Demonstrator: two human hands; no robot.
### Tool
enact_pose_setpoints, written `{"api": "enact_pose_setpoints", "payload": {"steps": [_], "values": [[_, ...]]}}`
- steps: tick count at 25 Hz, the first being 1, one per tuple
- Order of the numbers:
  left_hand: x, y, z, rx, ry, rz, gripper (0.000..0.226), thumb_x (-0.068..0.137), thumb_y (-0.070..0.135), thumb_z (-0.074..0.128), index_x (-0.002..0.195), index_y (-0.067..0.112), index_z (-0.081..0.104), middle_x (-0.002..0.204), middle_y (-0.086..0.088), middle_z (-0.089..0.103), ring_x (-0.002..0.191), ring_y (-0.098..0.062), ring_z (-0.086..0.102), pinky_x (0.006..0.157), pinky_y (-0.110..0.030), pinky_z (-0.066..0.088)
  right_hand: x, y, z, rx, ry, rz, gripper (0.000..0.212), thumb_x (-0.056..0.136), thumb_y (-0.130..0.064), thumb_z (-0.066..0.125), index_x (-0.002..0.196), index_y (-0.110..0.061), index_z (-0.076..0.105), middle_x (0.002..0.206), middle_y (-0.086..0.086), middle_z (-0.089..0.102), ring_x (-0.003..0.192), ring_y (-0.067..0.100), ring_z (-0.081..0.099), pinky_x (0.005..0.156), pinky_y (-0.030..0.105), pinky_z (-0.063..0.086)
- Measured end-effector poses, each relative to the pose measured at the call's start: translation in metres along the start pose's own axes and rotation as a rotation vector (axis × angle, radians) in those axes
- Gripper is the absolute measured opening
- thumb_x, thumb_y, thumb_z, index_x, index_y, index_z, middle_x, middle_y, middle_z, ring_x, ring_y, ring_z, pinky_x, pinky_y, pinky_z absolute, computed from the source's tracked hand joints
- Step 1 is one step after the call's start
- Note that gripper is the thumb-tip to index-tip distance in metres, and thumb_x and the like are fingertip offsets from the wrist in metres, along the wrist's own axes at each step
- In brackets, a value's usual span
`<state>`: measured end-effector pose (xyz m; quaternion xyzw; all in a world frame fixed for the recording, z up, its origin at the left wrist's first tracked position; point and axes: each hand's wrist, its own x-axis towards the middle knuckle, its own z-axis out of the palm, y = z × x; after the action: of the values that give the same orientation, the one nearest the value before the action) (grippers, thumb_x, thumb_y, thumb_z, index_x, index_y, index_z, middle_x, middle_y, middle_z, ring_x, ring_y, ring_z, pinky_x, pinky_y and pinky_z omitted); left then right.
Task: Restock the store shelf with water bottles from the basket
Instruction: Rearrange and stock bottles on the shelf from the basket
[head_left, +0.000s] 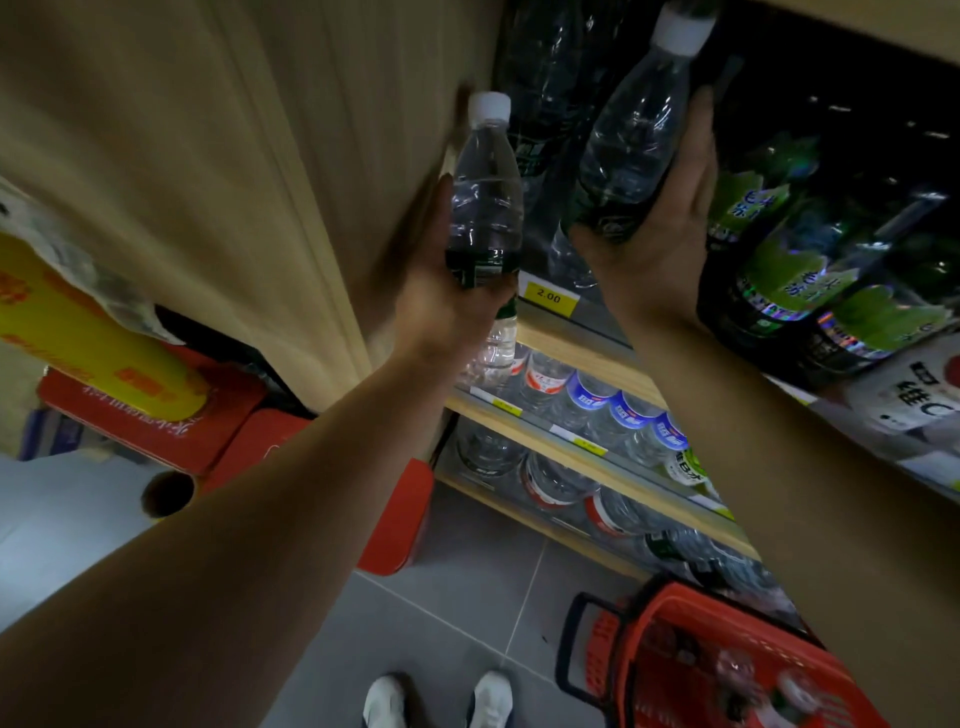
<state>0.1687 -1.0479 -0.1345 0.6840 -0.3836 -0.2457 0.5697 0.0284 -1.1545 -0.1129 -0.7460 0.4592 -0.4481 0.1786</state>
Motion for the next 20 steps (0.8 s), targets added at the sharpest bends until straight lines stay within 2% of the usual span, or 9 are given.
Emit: {"api": "enact_pose_setpoints", "payload": {"steps": [3, 4, 6, 7, 8, 10, 12, 16, 20], "values": [[0.006, -0.004, 0.002, 0.006, 0.011, 0.046, 0.096, 0.077, 0.014, 0.08, 0.155, 0.026, 0.024, 0.142, 0.015, 0.048, 0.125, -0.002, 0.052, 0.104, -0.033, 0.048, 0.004, 0.003, 0.016, -0.027, -0.035, 0.027, 0.114, 0.077, -0.018, 0.079, 0.157, -0.022, -0.002, 0.163, 0.002, 0.019, 0.139, 0.019, 0.036, 0.098, 0.012, 0.032], [0.008, -0.004, 0.002, 0.008, 0.008, 0.063, 0.096, 0.078, 0.012, 0.079, 0.155, 0.025, 0.024, 0.144, 0.013, 0.047, 0.124, 0.003, 0.052, 0.103, -0.027, 0.047, 0.009, 0.004, 0.021, -0.036, -0.034, 0.036, 0.115, 0.077, -0.017, 0.079, 0.157, -0.023, -0.003, 0.163, 0.002, 0.02, 0.137, 0.02, 0.039, 0.101, 0.018, 0.036], [0.012, -0.004, 0.003, -0.007, -0.024, 0.071, 0.094, 0.08, 0.007, 0.078, 0.155, 0.024, 0.024, 0.136, 0.018, 0.045, 0.107, 0.025, 0.049, 0.092, -0.008, 0.046, 0.022, 0.006, 0.029, -0.068, -0.026, 0.049, 0.116, 0.077, -0.018, 0.079, 0.157, -0.024, -0.004, 0.162, 0.003, 0.023, 0.134, 0.024, 0.043, 0.105, 0.033, 0.041], [0.014, -0.004, 0.003, -0.009, -0.035, 0.073, 0.093, 0.079, 0.005, 0.077, 0.155, 0.023, 0.025, 0.132, 0.019, 0.043, 0.1, 0.03, 0.047, 0.087, -0.003, 0.044, 0.029, 0.007, 0.034, -0.076, -0.022, 0.056, 0.116, 0.078, -0.018, 0.079, 0.157, -0.025, -0.004, 0.161, 0.003, 0.024, 0.135, 0.026, 0.043, 0.106, 0.038, 0.041], [0.018, -0.005, 0.002, -0.009, -0.031, 0.083, 0.094, 0.078, 0.006, 0.078, 0.154, 0.022, 0.026, 0.134, 0.019, 0.043, 0.104, 0.027, 0.047, 0.091, -0.005, 0.043, 0.036, 0.01, 0.039, -0.08, -0.016, 0.062, 0.115, 0.078, -0.018, 0.079, 0.157, -0.025, -0.005, 0.161, 0.004, 0.024, 0.136, 0.027, 0.042, 0.107, 0.04, 0.041], [0.022, -0.004, 0.001, -0.021, -0.014, 0.114, 0.097, 0.074, 0.016, 0.08, 0.154, 0.024, 0.028, 0.146, 0.012, 0.044, 0.126, 0.006, 0.048, 0.106, -0.025, 0.045, 0.046, 0.014, 0.048, -0.106, 0.013, 0.074, 0.112, 0.08, -0.018, 0.077, 0.158, -0.024, -0.004, 0.161, 0.007, 0.024, 0.137, 0.027, 0.042, 0.107, 0.039, 0.04], [0.026, -0.004, 0.002, -0.052, -0.002, 0.114, 0.097, 0.073, 0.02, 0.08, 0.154, 0.028, 0.027, 0.148, 0.005, 0.047, 0.133, -0.009, 0.049, 0.107, -0.039, 0.047, 0.056, 0.016, 0.055, -0.156, 0.039, 0.088, 0.11, 0.082, -0.02, 0.077, 0.158, -0.023, -0.003, 0.161, 0.007, 0.025, 0.135, 0.026, 0.044, 0.105, 0.036, 0.04], [0.025, -0.006, 0.003, -0.073, 0.014, 0.096, 0.093, 0.078, 0.006, 0.079, 0.153, 0.025, 0.03, 0.148, 0.004, 0.048, 0.134, -0.008, 0.047, 0.108, -0.035, 0.045, 0.078, 0.03, 0.066, -0.16, 0.072, 0.106, 0.11, 0.081, -0.024, 0.077, 0.158, -0.025, -0.003, 0.159, 0.007, 0.03, 0.133, 0.028, 0.047, 0.106, 0.036, 0.04], [0.025, -0.007, 0.003, -0.112, 0.017, 0.104, 0.091, 0.078, -0.001, 0.077, 0.153, 0.02, 0.031, 0.146, 0.003, 0.051, 0.132, -0.007, 0.049, 0.107, -0.032, 0.045, 0.092, 0.045, 0.073, -0.238, 0.103, 0.08, 0.111, 0.078, -0.038, 0.075, 0.157, -0.026, -0.002, 0.158, 0.008, 0.032, 0.134, 0.029, 0.048, 0.11, 0.035, 0.039]]}}
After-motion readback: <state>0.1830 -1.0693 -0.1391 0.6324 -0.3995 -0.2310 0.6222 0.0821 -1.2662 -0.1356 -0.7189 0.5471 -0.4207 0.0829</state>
